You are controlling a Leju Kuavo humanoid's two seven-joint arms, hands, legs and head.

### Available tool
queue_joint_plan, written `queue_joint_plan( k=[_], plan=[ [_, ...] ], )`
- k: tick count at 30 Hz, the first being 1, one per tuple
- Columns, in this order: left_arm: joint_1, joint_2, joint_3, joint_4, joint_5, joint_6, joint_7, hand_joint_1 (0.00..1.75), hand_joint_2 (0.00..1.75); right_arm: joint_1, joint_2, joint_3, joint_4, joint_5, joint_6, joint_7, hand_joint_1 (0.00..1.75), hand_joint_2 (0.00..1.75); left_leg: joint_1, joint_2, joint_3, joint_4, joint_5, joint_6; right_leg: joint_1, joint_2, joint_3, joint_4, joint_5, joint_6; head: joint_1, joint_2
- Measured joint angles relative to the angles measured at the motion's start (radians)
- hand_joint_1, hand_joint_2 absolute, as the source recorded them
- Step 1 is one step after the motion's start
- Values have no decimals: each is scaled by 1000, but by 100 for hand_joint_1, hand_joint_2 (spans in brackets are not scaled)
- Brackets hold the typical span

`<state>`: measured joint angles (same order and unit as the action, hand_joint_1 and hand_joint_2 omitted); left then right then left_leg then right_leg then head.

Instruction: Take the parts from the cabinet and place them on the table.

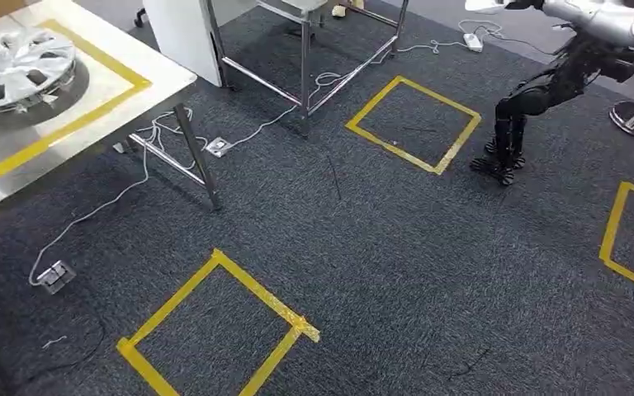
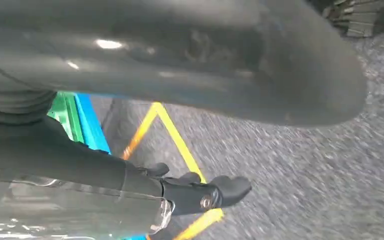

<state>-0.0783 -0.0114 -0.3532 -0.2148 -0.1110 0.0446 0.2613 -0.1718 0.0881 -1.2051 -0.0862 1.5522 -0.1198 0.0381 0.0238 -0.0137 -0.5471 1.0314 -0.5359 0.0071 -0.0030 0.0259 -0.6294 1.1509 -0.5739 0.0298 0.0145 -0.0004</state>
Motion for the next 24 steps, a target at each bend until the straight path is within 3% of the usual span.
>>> queue_joint_plan(
  k=[2, 3, 4, 5, 6, 7, 8, 9, 12, 13, 14, 15, 17, 18, 19, 21, 22, 23, 24],
  plan=[
    [2, 0, 0, 0, 0, 0, 1, 0, 0, -4, 0, -2, 0, 1, 0, 0, 0, 0, -3, 40, 5, 0, -7, 1, -4, -21, -83, 152, -59, 7, 0, 0],
    [2, 1, 0, 0, 0, -1, 2, 0, 0, -2, 0, -3, 0, 1, 0, 0, 0, 0, -4, 57, 7, 0, -11, 1, -6, -24, -101, 186, -60, 7, 0, 0],
    [1, 0, 0, 1, 0, -1, 2, 0, 0, 4, 0, -7, 0, 1, 0, 0, 0, 0, -5, 71, 12, 0, -15, 0, -6, -26, -93, 168, -33, 6, 0, 0],
    [-1, 0, 0, 0, 0, -1, 2, 0, 0, 9, -1, -9, 0, 1, 0, 0, 0, 0, -5, 82, 17, 0, -19, -2, -6, -28, -65, 108, 11, 2, 0, 0],
    [-3, -1, 0, 0, 0, -1, 2, 0, 0, 11, -1, -9, 0, 1, 0, 0, 0, 0, -6, 90, 23, 0, -23, -4, -4, -37, -23, 23, 60, -5, 0, 0],
    [-5, -2, 0, 0, 0, -1, 2, 0, 0, 12, -2, -10, 0, 2, 0, 0, 0, 0, -6, 100, 29, 0, -27, -6, 0, -63, 21, -66, 101, -15, 0, 0],
    [-5, -4, 0, 0, 1, -1, 2, 0, 0, 9, -2, -10, 0, 2, 0, 0, 0, 0, -9, 107, 29, -2, -31, -11, 15, -113, 42, -100, 81, -25, -1, 0],
    [-6, -4, 0, 0, 1, -1, 2, 0, 0, 5, -2, -10, 0, 2, 0, 0, 0, 0, -11, 114, 29, -1, -32, -16, 20, -110, 43, -117, 80, -34, 2, 0],
    [-8, -8, 0, 0, 1, -1, 2, 0, 0, 11, -4, -10, -1, 2, -1, 0, 0, 0, -9, 142, 43, -16, -33, -30, 25, -84, 40, -123, 80, -47, 2, 0],
    [-9, -8, 0, -2, 1, -1, 2, 0, 0, 13, -5, -10, -1, 2, -1, 0, 0, 0, -5, 109, 50, -15, -45, -39, 11, -73, 60, -148, 91, -55, 2, 0],
    [-10, -8, -1, -1, 2, -1, 1, 0, 0, 13, -4, -10, 0, 2, -1, 0, 0, 0, -4, 20, 42, 11, -63, -40, 11, -66, 66, -156, 94, -60, -4, 0],
    [-8, -8, -1, -1, 2, -1, 1, 0, 0, 9, -4, -10, -1, 2, -1, 0, 0, 0, -6, -2, 13, 66, -94, -38, 11, -55, 67, -156, 96, -65, -5, 0],
    [-6, -7, -1, -1, 2, -1, 1, 0, 0, 2, -4, -10, -1, 2, -1, 0, 0, 0, -6, -1, -79, 228, -154, -40, 14, -23, 68, -155, 92, -70, -14, 0],
    [-4, -7, -1, -1, 2, -1, 2, 0, 0, 2, -4, -10, -1, 2, -1, 0, 0, 0, -6, 2, -109, 266, -155, -40, 15, -9, 69, -154, 91, -71, -14, 0],
    [-1, -7, -1, -1, 2, -1, 2, 0, 0, 3, -5, -10, -1, 2, -1, 0, 0, 0, -6, 7, -120, 263, -130, -41, 15, 9, 72, -153, 88, -71, -14, 0],
    [0, -7, -1, 0, 2, -1, 2, 0, 0, 6, -6, -11, -1, 2, -1, 0, 0, 0, -4, 3, -88, 162, -37, -41, 13, 37, 79, -145, 80, -65, -15, 0],
    [-1, -7, -1, 0, 2, -1, 2, 0, 0, 7, -5, -11, 0, 2, -1, 0, 0, 0, -1, -29, -48, 60, 29, -41, 10, 53, 82, -136, 72, -60, -16, 0],
    [-1, -7, -1, 0, 2, -1, 2, 0, 0, 7, -4, -11, 0, 2, -1, 0, 0, 0, 6, -101, -35, 34, 19, -38, 7, 63, 78, -131, 66, -54, -15, 0],
    [1, -7, -1, 0, 3, -1, 2, 0, 0, 2, -5, -12, 0, 2, -1, 0, 0, 0, 10, -113, -25, 3, 13, -37, 9, 77, 71, -116, 60, -45, -15, 0]
  ],
)
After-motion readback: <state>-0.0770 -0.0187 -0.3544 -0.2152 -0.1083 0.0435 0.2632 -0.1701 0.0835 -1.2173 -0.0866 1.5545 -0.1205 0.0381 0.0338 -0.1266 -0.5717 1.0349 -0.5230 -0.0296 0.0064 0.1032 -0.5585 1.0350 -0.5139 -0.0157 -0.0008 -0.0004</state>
